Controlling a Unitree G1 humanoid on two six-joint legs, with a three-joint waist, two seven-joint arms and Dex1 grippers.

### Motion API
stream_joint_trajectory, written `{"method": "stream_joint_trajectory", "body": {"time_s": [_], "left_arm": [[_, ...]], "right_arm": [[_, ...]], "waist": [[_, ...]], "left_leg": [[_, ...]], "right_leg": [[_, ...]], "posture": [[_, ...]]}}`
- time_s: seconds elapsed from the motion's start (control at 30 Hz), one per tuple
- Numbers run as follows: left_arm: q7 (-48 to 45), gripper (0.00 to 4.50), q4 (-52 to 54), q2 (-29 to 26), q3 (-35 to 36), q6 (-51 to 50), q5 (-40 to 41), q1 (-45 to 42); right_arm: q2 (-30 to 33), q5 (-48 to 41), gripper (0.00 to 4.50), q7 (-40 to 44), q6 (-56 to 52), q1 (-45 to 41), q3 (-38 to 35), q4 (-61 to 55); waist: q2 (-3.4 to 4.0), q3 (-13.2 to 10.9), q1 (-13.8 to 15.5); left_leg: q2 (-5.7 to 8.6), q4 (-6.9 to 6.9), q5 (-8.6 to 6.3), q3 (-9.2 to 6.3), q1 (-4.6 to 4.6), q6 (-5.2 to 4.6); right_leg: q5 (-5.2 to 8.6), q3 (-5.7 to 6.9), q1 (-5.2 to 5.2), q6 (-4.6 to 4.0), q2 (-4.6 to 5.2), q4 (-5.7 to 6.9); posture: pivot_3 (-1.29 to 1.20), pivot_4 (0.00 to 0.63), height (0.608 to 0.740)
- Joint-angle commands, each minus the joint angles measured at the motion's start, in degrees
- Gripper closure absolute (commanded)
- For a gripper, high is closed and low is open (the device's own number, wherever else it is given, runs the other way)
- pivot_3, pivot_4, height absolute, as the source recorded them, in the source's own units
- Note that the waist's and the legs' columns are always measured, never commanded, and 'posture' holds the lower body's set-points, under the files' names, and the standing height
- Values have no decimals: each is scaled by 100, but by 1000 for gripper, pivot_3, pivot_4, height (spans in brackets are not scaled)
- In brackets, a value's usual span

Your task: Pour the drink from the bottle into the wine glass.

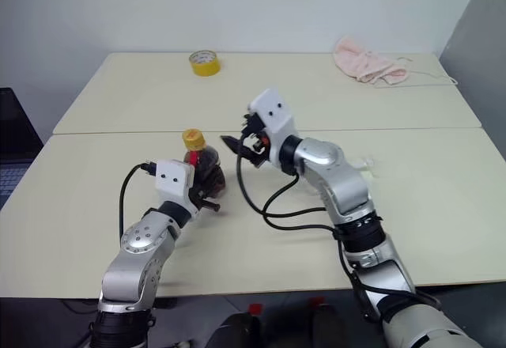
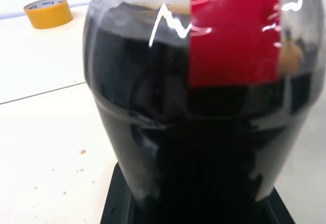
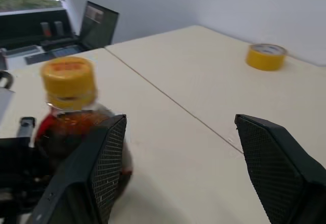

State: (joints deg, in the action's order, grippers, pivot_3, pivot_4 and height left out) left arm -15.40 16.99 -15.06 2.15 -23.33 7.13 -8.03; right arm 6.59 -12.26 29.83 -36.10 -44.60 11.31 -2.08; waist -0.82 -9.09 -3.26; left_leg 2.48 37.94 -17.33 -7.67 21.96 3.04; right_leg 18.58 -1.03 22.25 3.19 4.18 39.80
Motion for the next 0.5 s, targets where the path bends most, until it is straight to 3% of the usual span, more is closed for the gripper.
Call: {"method": "stream_joint_trajectory", "body": {"time_s": [0.03,0.23,0.5], "left_arm": [[8,3743,225,-14,43,188,7,-69],[-3,3743,225,-25,43,191,2,-63],[-12,3743,208,-19,32,218,-3,-66]], "right_arm": [[36,-110,863,163,-24,-18,93,-449],[-173,-319,863,337,-201,-160,327,-756],[-668,-136,863,163,92,-565,493,-203]], "waist": [[0,0,-20],[0,0,-16],[0,0,-5]], "left_leg": [[-3,-1,0,2,-1,0],[-3,-1,0,0,0,0],[-1,0,0,-4,-1,0]], "right_leg": [[0,-1,1,0,-1,1],[0,0,1,0,-2,1],[0,3,1,0,-1,1]], "posture": [[0,150,740],[0,150,740],[0,150,740]]}}
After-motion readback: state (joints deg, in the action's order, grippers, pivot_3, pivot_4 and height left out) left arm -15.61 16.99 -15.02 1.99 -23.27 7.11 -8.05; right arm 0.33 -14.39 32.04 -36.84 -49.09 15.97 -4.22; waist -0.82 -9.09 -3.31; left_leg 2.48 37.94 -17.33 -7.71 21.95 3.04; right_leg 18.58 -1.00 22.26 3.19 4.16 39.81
